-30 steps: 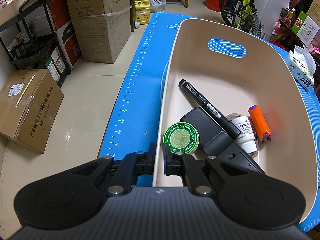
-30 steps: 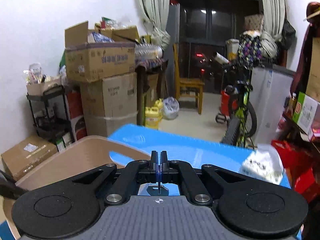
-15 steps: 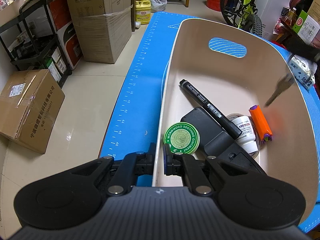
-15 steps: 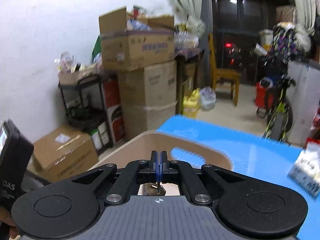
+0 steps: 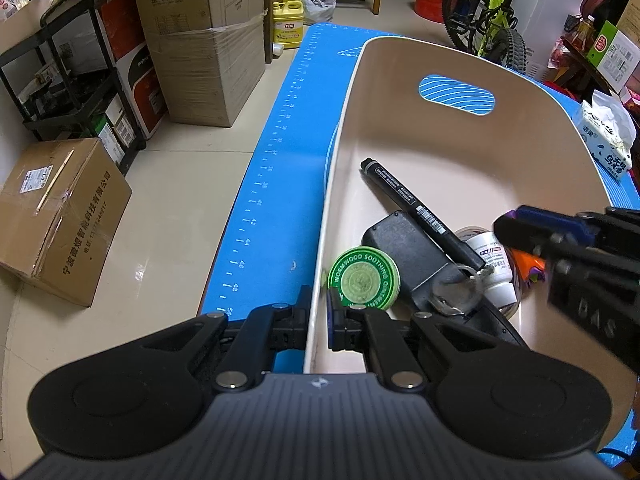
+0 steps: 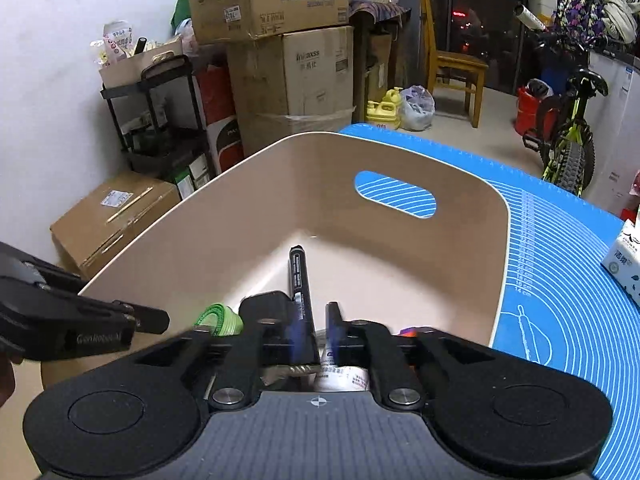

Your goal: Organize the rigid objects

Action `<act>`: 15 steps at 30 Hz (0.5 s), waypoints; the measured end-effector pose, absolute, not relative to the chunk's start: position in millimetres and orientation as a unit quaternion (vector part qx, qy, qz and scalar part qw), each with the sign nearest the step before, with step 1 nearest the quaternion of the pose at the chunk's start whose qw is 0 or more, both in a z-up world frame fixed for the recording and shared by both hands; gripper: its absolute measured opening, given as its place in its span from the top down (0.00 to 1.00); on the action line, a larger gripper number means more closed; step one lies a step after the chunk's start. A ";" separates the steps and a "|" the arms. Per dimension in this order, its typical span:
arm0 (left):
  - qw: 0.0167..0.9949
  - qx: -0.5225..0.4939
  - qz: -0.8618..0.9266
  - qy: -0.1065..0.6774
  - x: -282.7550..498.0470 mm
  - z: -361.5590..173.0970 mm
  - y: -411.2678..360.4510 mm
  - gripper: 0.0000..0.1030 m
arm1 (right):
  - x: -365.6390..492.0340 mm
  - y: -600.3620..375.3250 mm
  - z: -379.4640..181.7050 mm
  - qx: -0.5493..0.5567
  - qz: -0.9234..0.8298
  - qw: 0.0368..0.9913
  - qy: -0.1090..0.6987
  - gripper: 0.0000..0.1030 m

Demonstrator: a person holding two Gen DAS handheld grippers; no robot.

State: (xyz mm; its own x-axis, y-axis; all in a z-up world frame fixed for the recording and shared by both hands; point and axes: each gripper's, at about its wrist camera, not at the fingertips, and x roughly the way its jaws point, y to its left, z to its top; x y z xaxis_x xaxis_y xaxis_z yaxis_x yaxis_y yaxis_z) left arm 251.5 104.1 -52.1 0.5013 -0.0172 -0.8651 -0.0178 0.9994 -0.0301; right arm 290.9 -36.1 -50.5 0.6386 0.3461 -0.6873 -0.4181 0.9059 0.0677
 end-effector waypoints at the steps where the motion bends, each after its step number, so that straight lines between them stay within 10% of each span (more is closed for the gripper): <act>1: 0.866 -0.016 0.001 0.499 251.0 -52.0 104.1 0.92 | 288.1 -36.2 -49.3 -0.048 0.212 0.907 0.361 0.42; 6: 0.872 -0.017 0.010 0.490 246.5 -44.8 106.9 0.87 | 273.9 -46.7 -32.3 -0.037 0.208 0.919 0.333 0.27; 10: 0.882 0.005 0.028 0.471 237.5 -32.9 100.4 0.36 | 260.1 -62.5 -17.6 -0.020 0.191 0.929 0.315 0.09; 15: 0.893 0.002 0.030 0.450 226.3 -15.1 96.4 0.31 | 243.6 -82.3 -2.1 -0.008 0.179 0.934 0.310 0.04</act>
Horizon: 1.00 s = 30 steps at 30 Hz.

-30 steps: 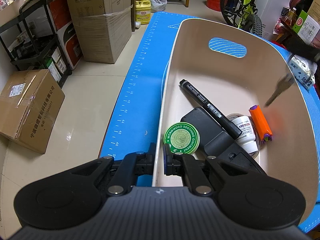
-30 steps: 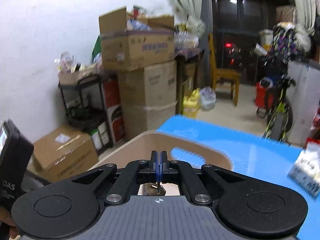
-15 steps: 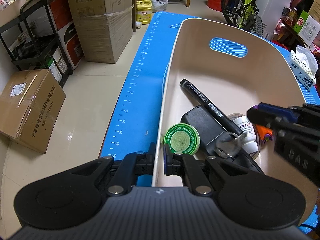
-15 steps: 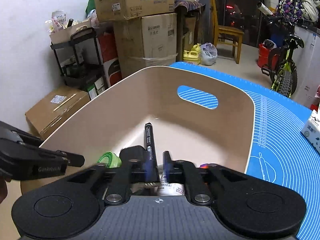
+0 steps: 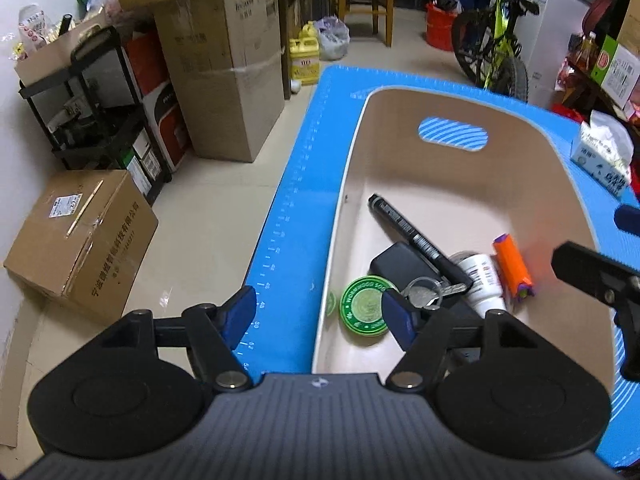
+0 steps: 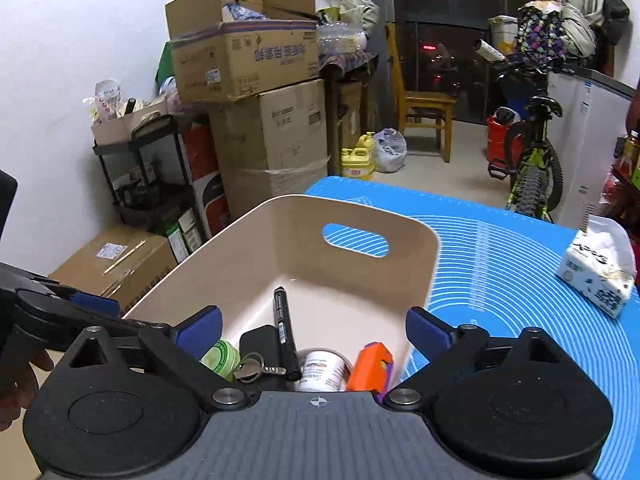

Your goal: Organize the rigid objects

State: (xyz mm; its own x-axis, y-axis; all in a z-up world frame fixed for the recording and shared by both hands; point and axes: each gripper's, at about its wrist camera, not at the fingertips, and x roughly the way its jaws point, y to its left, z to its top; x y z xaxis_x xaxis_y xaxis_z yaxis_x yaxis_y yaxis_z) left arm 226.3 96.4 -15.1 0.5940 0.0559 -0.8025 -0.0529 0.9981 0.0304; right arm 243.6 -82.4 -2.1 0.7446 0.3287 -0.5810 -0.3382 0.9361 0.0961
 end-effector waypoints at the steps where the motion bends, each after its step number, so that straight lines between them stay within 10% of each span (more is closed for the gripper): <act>1: 0.895 0.002 0.031 0.446 224.2 -11.5 94.1 0.30 | 240.8 -84.3 1.2 -0.006 0.176 0.935 0.307 0.03; 30: 0.919 0.015 -0.001 0.394 96.3 56.7 18.5 0.29 | 90.2 -161.0 77.9 0.019 0.123 0.956 0.266 0.02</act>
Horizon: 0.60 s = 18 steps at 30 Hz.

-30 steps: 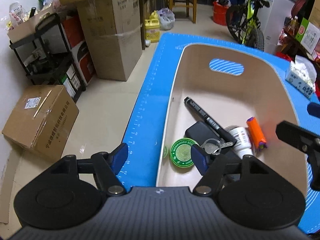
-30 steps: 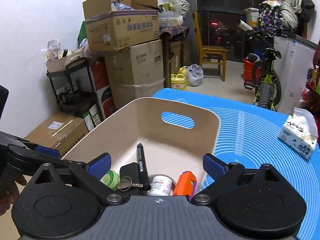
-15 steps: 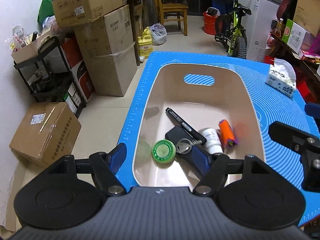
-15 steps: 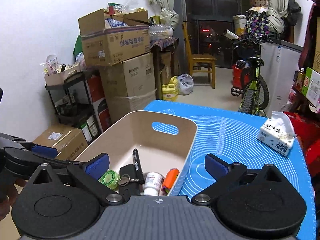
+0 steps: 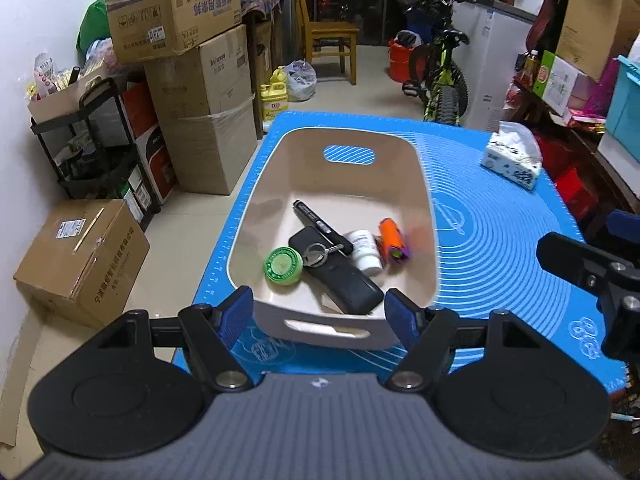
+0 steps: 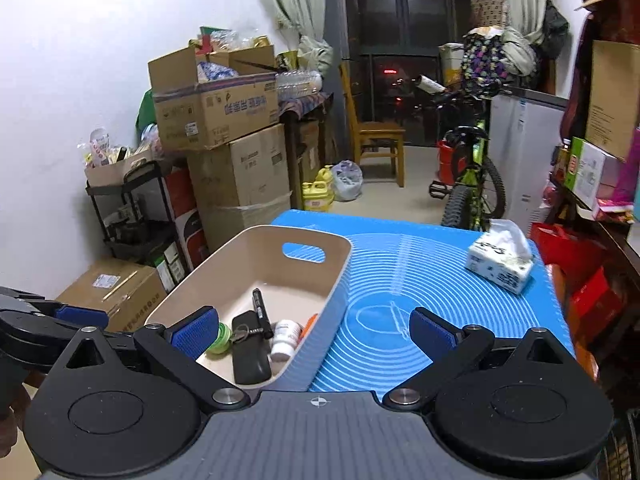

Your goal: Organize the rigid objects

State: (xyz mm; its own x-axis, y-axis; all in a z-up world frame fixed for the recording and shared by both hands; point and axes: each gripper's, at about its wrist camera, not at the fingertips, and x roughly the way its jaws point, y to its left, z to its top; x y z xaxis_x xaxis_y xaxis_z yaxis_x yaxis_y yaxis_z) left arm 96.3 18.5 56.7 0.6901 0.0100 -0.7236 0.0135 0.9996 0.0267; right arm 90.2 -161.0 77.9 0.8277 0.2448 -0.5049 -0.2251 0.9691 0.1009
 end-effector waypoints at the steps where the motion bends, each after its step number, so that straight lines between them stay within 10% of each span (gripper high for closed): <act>1: 0.920 0.017 -0.001 0.392 91.5 58.0 16.1 0.29 | 82.2 -164.0 79.6 0.021 0.121 0.956 0.266 0.02; 18: 0.924 0.044 -0.008 0.381 18.8 61.8 -23.3 0.29 | -9.6 -215.9 81.1 0.041 0.092 0.962 0.253 0.02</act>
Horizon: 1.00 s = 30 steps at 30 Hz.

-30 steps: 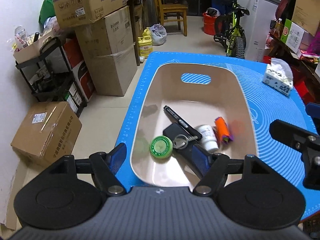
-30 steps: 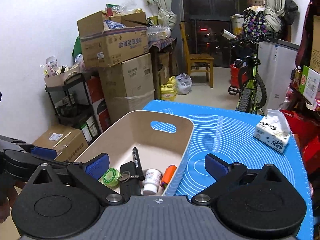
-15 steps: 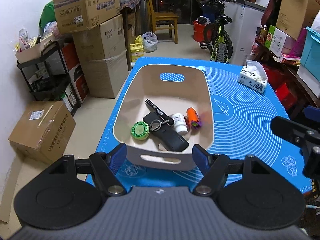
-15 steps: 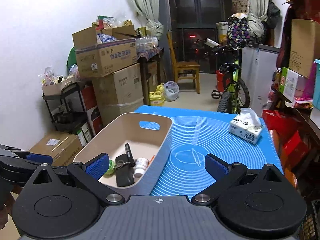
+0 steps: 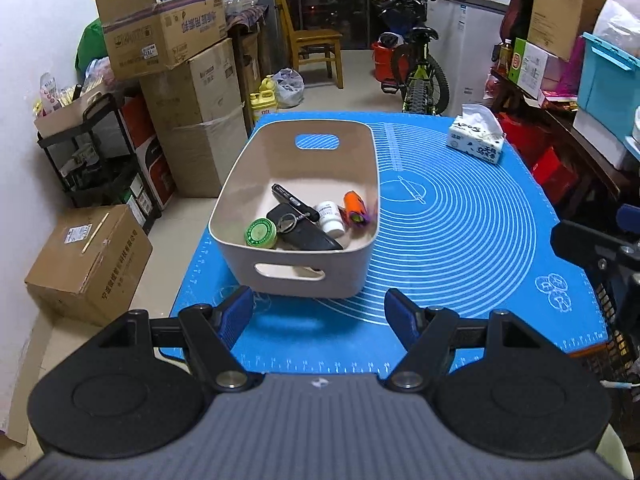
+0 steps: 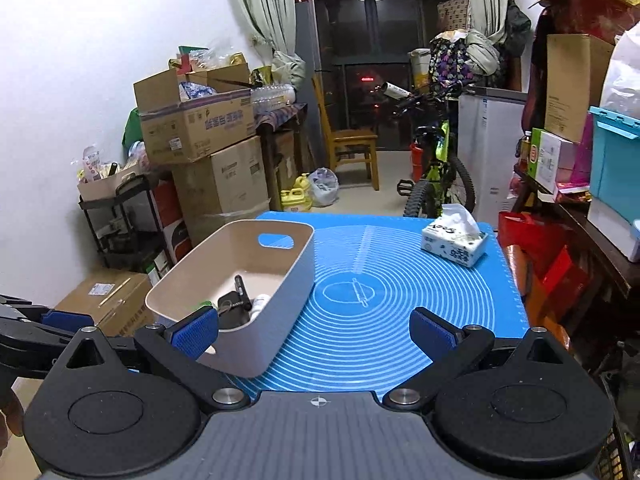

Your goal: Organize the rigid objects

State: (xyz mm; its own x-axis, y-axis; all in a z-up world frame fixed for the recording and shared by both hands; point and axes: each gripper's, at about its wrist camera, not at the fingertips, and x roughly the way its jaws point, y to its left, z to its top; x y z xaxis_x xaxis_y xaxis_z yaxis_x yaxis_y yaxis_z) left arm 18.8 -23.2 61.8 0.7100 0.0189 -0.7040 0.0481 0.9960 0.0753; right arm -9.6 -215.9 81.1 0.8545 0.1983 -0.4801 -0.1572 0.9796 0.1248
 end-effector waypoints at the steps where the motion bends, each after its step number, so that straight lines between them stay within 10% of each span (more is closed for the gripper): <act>1: 0.924 0.043 -0.009 0.379 14.4 61.6 -25.0 0.29 | -12.6 -217.2 80.2 0.042 0.092 0.962 0.254 0.02; 30: 0.927 0.055 -0.025 0.371 -39.4 43.1 -52.7 0.29 | -77.4 -240.6 48.5 0.057 0.082 0.957 0.271 0.02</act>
State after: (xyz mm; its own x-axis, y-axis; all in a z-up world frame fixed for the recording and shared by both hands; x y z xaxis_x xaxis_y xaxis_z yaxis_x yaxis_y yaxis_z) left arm -39.4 -52.7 43.1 0.7231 -0.0057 -0.6907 0.0867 0.9928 0.0826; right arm -77.4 -240.6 48.5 0.8398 0.1873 -0.5096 -0.1254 0.9802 0.1535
